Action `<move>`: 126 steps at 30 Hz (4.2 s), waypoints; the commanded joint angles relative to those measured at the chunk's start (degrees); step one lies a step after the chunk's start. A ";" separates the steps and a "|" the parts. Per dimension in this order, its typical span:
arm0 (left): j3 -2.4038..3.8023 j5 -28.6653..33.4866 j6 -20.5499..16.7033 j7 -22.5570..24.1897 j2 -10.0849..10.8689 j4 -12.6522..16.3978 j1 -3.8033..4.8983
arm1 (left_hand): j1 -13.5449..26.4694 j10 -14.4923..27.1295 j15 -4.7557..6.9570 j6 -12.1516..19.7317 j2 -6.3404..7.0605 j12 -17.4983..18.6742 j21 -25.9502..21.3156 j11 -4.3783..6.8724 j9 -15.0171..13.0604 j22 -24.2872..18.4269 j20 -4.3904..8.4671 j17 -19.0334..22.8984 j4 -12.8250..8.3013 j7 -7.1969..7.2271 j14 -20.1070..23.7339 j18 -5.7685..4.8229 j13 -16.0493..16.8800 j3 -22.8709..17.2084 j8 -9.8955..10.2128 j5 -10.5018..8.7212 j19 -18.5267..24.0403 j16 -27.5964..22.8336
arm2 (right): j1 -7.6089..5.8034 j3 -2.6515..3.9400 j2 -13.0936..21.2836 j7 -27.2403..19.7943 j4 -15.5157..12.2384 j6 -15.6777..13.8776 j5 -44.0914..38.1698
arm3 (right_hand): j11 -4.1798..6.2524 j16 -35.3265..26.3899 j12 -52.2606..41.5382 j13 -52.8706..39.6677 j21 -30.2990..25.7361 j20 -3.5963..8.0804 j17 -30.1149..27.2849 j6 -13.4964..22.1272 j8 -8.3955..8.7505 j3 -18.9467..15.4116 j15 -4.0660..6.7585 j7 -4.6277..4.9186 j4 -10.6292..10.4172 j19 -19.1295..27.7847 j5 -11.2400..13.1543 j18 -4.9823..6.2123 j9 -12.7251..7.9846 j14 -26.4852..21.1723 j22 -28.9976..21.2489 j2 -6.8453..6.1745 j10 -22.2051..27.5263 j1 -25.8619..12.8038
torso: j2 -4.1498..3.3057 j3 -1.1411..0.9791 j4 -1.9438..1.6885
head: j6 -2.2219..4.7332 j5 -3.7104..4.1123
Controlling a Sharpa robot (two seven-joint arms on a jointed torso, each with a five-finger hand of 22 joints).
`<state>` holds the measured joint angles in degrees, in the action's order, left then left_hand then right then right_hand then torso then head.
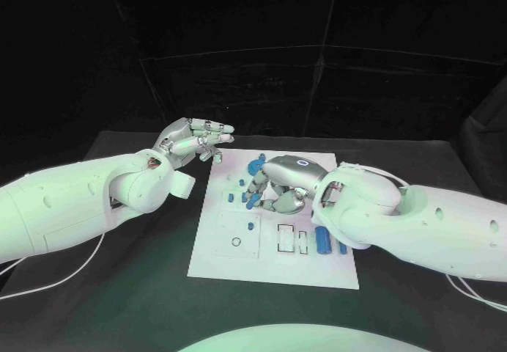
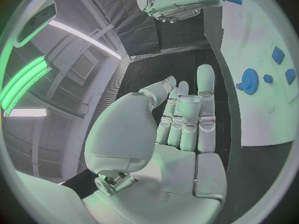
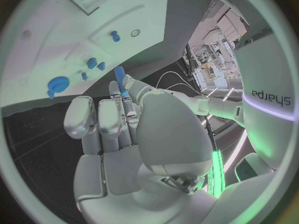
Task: Assemble the parts on the task board
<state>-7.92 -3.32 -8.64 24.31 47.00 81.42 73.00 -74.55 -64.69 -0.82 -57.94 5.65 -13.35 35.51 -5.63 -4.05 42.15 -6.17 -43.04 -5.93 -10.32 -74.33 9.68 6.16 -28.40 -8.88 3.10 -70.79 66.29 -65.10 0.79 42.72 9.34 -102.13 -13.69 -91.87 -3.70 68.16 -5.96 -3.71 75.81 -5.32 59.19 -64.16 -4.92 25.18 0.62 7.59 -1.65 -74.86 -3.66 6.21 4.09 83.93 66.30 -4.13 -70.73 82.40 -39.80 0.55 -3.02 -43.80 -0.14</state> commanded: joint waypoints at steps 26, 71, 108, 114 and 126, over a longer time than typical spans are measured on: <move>0.03 0.21 0.82 0.18 -0.61 -0.15 0.07 | -0.05 0.46 0.10 0.47 -0.30 -0.32 -0.28 -0.12 0.09 -0.08 -0.08 0.05 0.04 0.02 0.35 0.72 0.07 0.30 0.36 -0.03 0.35 -0.35 | 2.51 -2.74 -8.10 -1.05 5.70 8.32 -6.78 | -0.38 0.22 0.74 -0.04 0.25 -0.18 -0.17 -0.05 0.22 0.85 0.01 0.61 0.18 -0.05 -0.71 -0.96 -0.07 1.27 -0.16 -0.22 -0.23 -0.18 | -0.03 -0.08 0.04 | -0.81 -1.62; -0.01 0.21 1.05 -0.12 -0.38 -0.27 0.07 | 0.01 0.62 0.06 0.55 -0.36 -0.47 -0.34 -0.17 0.10 -0.12 -0.11 0.12 0.06 -0.02 0.42 0.72 0.10 0.39 0.32 -0.04 0.37 -0.35 | 3.31 -4.18 -9.45 -1.40 5.14 6.75 -11.57 | -3.43 -16.99 1.53 -0.04 -15.03 -2.71 -22.03 11.25 1.41 -5.33 -2.63 0.30 0.28 15.62 -3.82 3.28 -0.41 -6.99 -21.25 -4.49 15.20 -4.07 | 0.00 -0.06 0.02 | -1.21 -1.69; -0.15 0.21 1.52 -0.60 0.07 0.10 0.02 | 0.08 0.80 0.02 0.67 -0.33 -0.57 -0.40 -0.21 0.12 -0.15 -0.14 0.31 0.05 -0.07 0.52 0.73 0.10 0.49 0.33 -0.04 0.39 -0.42 | 1.59 -2.90 21.23 19.19 -9.14 -0.65 10.63 | 2.95 7.62 -41.75 -38.92 4.77 2.04 6.81 5.44 -9.22 -28.98 2.50 -2.05 -13.78 -4.71 -14.29 -2.46 3.18 2.25 7.35 -2.31 -4.74 -11.10 | 0.17 0.10 0.88 | 0.22 3.21; -0.16 0.21 1.52 -0.63 0.17 0.16 0.02 | 0.14 0.93 -0.01 0.75 -0.33 -0.65 -0.44 -0.25 0.12 -0.18 -0.17 0.34 0.07 -0.10 0.57 0.72 0.11 0.56 0.32 -0.04 0.41 -0.42 | 1.87 -3.11 22.23 22.15 -9.56 1.16 8.11 | 2.80 7.66 -44.03 -43.06 4.71 1.93 6.88 6.13 -10.62 -32.36 2.41 -2.06 -15.09 -4.43 -13.35 -2.41 4.42 2.13 7.29 -1.60 -4.14 -13.63 | 0.18 0.16 0.82 | 0.23 3.73; -0.19 0.21 1.56 -0.65 0.43 0.13 0.02 | 0.14 0.93 -0.01 0.75 -0.33 -0.65 -0.44 -0.25 0.12 -0.18 -0.17 0.34 0.07 -0.10 0.57 0.72 0.11 0.56 0.32 -0.04 0.41 -0.42 | 3.08 -3.61 20.71 23.00 -8.74 3.92 5.68 | 3.02 8.90 -45.35 -46.35 5.31 2.03 8.82 6.30 -12.85 -34.70 2.59 -2.41 -15.16 -4.92 -14.07 -2.60 6.76 2.47 8.32 -1.22 -4.05 -15.84 | 0.09 0.11 0.92 | -0.18 3.74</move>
<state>-8.14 -3.31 -7.70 23.49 47.39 81.46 72.95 -74.55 -64.18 -0.82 -57.52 5.65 -13.74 35.28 -5.73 -4.00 42.05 -6.17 -42.80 -5.78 -10.32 -74.34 9.67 6.18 -28.24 -8.88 3.10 -70.79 66.06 -62.04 -2.80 63.57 31.07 -110.95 -11.97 -84.36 -0.92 76.85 -51.13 -49.95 80.92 -3.27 67.96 -58.19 -17.47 -9.14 3.10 5.26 -16.83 -79.36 -17.51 3.96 10.77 83.94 74.60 -5.37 -75.11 67.14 -39.66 0.71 -2.19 -43.92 3.75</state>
